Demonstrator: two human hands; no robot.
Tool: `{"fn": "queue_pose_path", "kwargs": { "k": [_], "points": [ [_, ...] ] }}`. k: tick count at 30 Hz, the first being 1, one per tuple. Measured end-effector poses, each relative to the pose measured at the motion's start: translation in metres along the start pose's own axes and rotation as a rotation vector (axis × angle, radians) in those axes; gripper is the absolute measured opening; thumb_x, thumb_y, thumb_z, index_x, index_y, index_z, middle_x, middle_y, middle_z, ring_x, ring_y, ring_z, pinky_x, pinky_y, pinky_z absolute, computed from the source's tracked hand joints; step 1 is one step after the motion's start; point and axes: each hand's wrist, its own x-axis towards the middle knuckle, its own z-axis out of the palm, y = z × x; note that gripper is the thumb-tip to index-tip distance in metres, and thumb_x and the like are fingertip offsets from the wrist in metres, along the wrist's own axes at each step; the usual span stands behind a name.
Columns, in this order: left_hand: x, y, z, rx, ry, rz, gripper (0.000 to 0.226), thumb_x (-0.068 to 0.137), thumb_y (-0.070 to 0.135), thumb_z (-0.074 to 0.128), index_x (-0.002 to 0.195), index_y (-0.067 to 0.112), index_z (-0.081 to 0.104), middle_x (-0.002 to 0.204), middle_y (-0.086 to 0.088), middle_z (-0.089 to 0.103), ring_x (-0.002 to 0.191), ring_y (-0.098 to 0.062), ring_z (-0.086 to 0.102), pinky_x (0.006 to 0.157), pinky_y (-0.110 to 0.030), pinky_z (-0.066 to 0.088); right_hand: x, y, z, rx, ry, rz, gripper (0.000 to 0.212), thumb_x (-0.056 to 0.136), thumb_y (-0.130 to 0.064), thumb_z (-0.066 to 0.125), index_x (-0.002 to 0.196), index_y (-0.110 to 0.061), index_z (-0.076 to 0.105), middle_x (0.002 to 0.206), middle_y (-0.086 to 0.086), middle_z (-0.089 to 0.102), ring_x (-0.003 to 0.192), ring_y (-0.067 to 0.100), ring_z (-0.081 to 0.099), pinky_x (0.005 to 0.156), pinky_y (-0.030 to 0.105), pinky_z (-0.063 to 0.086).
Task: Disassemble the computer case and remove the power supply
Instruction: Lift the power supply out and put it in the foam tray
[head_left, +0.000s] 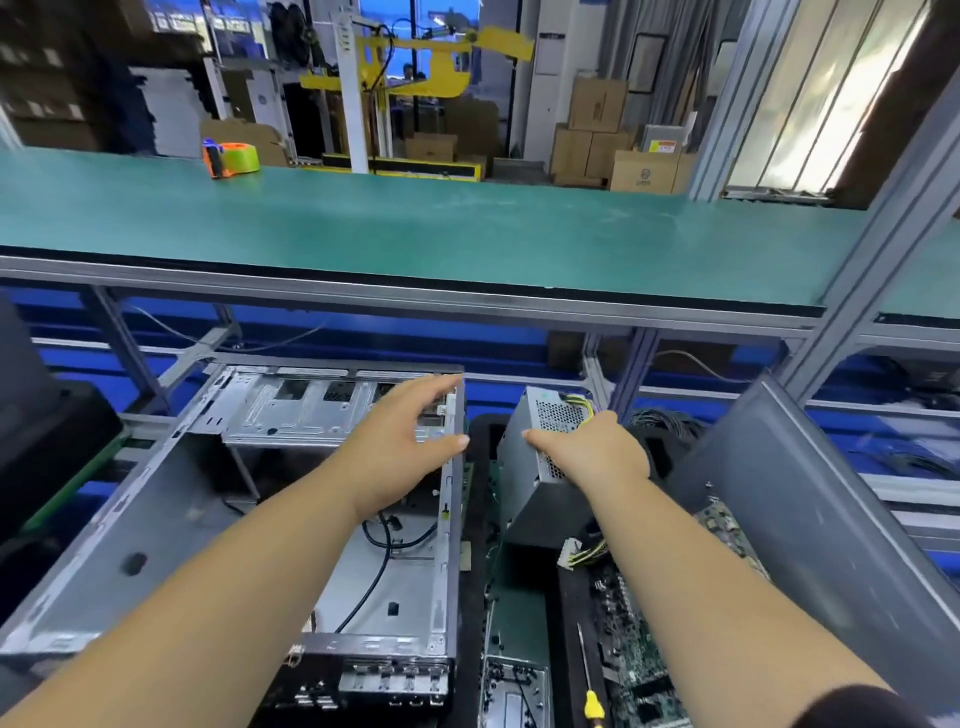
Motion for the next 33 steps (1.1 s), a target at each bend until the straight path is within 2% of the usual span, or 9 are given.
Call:
{"fn": "queue_pose_path", "kwargs": {
  "k": [3,6,11,16,21,25,27,29,33],
  "points": [
    [-0.008,-0.013,-0.011,-0.023,0.046,-0.027,0.06,0.087,0.038,0.068,0.138,0.051,0.04,0.139,0.024,0.042,0.127,0.005,0.04,0.105,-0.025,0.032,0.005,-0.008,0.026,-0.016,-0.028,0.017,0.11,0.05,-0.084,0.063,0.13,-0.012,0.039,0.094,0.003,0.053,0.088,0.029,0.062,0.062,0.033,0.048],
    [-0.014,-0.025,-0.018,-0.003,0.074,-0.062,0.058,0.087,0.036,0.067,0.138,0.048,0.042,0.136,0.023,0.045,0.126,0.007,0.041,0.105,-0.025,0.033,0.014,-0.012,0.047,-0.025,-0.045,0.04,0.109,0.049,-0.082,0.065,0.127,-0.011,0.039,0.098,0.005,0.056,0.095,0.031,0.062,0.07,0.037,0.053],
    [-0.022,-0.038,-0.025,-0.017,0.097,-0.114,0.056,0.087,0.038,0.067,0.135,0.053,0.042,0.133,0.03,0.046,0.123,0.015,0.039,0.102,-0.026,0.037,0.029,-0.011,0.078,-0.02,-0.046,0.073,0.1,0.046,-0.078,0.067,0.116,-0.011,0.041,0.109,0.006,0.059,0.105,0.031,0.06,0.071,0.035,0.044],
    [-0.035,-0.05,-0.029,-0.018,0.141,-0.145,0.054,0.086,0.035,0.069,0.131,0.053,0.046,0.128,0.035,0.046,0.12,0.018,0.039,0.097,-0.016,0.032,0.037,-0.007,0.104,-0.029,-0.062,0.113,0.104,0.049,-0.075,0.072,0.121,-0.007,0.041,0.115,0.009,0.06,0.107,0.033,0.061,0.07,0.036,0.041],
    [-0.046,-0.054,-0.03,-0.03,0.148,-0.194,0.054,0.087,0.029,0.069,0.135,0.044,0.048,0.131,0.027,0.048,0.124,0.01,0.042,0.104,-0.021,0.033,0.035,-0.003,0.116,-0.047,-0.086,0.121,0.104,0.05,-0.074,0.072,0.123,-0.007,0.041,0.118,0.012,0.06,0.11,0.035,0.059,0.074,0.038,0.042],
    [-0.053,-0.053,-0.033,-0.017,0.158,-0.208,0.053,0.087,0.03,0.068,0.135,0.045,0.048,0.129,0.031,0.047,0.121,0.015,0.04,0.098,-0.015,0.033,0.034,-0.006,0.117,-0.062,-0.113,0.154,0.107,0.053,-0.076,0.072,0.128,-0.007,0.04,0.126,0.014,0.055,0.118,0.034,0.052,0.081,0.04,0.043],
    [-0.056,-0.05,-0.033,-0.02,0.174,-0.214,0.053,0.087,0.029,0.068,0.135,0.044,0.049,0.129,0.029,0.048,0.119,0.016,0.041,0.096,-0.013,0.032,0.035,-0.008,0.115,-0.069,-0.151,0.175,0.107,0.059,-0.076,0.072,0.131,-0.007,0.036,0.13,0.015,0.051,0.12,0.035,0.05,0.088,0.041,0.044],
    [-0.06,-0.047,-0.034,-0.031,0.181,-0.219,0.053,0.087,0.029,0.069,0.135,0.043,0.05,0.13,0.027,0.048,0.12,0.014,0.042,0.1,-0.017,0.033,0.036,-0.008,0.111,-0.047,-0.193,0.178,0.106,0.067,-0.074,0.07,0.138,-0.006,0.03,0.137,0.017,0.047,0.124,0.036,0.047,0.095,0.043,0.045],
    [-0.073,-0.043,-0.039,-0.022,0.178,-0.225,0.054,0.087,0.029,0.069,0.135,0.042,0.05,0.132,0.025,0.047,0.12,0.015,0.042,0.102,-0.021,0.034,0.029,-0.005,0.095,-0.09,-0.219,0.142,0.12,0.078,-0.069,0.064,0.156,-0.008,-0.003,0.155,0.019,0.026,0.137,0.038,0.035,0.109,0.046,0.036]
  ]
}}
